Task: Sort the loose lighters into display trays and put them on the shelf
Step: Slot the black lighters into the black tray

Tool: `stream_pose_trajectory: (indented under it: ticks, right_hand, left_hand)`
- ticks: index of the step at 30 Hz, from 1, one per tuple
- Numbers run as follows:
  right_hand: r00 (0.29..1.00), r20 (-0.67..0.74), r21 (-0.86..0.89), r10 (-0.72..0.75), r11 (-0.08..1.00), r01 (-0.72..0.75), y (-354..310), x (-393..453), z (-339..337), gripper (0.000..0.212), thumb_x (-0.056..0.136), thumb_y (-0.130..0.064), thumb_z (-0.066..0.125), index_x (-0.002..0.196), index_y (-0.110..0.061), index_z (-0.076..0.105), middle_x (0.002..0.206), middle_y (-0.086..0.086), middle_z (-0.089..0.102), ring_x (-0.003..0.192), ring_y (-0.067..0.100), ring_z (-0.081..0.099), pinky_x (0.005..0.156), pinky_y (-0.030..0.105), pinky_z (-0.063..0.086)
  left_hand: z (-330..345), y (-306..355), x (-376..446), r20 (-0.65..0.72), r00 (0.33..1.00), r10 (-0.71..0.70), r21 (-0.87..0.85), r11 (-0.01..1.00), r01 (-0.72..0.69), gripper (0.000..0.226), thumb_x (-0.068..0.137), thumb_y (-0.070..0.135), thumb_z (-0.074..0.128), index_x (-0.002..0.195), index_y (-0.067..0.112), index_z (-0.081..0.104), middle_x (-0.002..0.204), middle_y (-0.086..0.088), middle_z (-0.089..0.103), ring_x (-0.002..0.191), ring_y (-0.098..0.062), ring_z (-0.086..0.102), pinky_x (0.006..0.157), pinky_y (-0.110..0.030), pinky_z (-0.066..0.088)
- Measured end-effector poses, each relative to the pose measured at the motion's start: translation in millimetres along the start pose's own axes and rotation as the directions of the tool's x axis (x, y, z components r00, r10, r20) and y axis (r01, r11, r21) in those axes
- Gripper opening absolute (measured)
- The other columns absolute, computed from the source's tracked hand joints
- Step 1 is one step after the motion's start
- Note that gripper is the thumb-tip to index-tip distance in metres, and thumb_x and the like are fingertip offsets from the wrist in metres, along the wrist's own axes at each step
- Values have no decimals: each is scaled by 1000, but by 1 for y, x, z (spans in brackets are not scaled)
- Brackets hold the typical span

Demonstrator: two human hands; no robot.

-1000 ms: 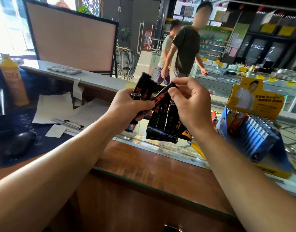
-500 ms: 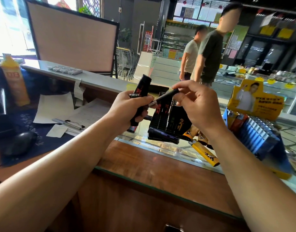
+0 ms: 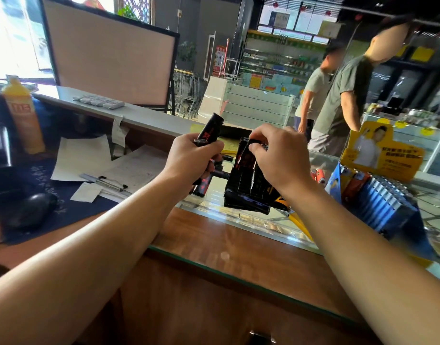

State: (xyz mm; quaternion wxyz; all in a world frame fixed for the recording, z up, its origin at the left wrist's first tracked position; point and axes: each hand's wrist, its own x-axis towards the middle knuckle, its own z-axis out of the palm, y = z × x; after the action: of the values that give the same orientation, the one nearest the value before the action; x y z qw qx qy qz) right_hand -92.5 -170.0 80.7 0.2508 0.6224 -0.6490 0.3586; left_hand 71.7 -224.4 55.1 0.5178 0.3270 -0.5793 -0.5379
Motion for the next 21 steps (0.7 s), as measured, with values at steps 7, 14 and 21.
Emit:
stream_pose_trajectory:
  ticks: [7, 14, 21]
  right_hand:
    - [998, 70, -183, 6, 983, 7, -2, 8, 9, 15, 87, -29, 68, 101, -25, 71, 84, 3, 71, 95, 30, 59, 86, 35, 30]
    - [1000, 7, -227, -11, 974, 12, -5, 7, 18, 13, 85, -29, 69, 96, -23, 68, 73, 2, 67, 87, 31, 61, 90, 36, 32]
    - [1000, 7, -260, -7, 966, 8, 1, 2, 24, 14, 85, -25, 70, 98, -22, 69, 77, 5, 69, 92, 32, 60, 93, 39, 32]
  left_hand:
    - [-2, 1, -1, 5, 1000, 19, 30, 999, -19, 11, 88, 12, 70, 78, 10, 65, 60, -1, 63, 46, -11, 48, 41, -22, 39]
    - [-2, 3, -2, 8, 1000, 20, 49, 999, -21, 13, 88, 12, 69, 76, 11, 64, 59, 1, 62, 46, -12, 48, 43, -23, 40]
    - [-2, 2, -2, 19, 1000, 24, 63, 998, -25, 11, 88, 11, 69, 79, 11, 64, 60, 1, 62, 47, -11, 49, 43, -23, 40]
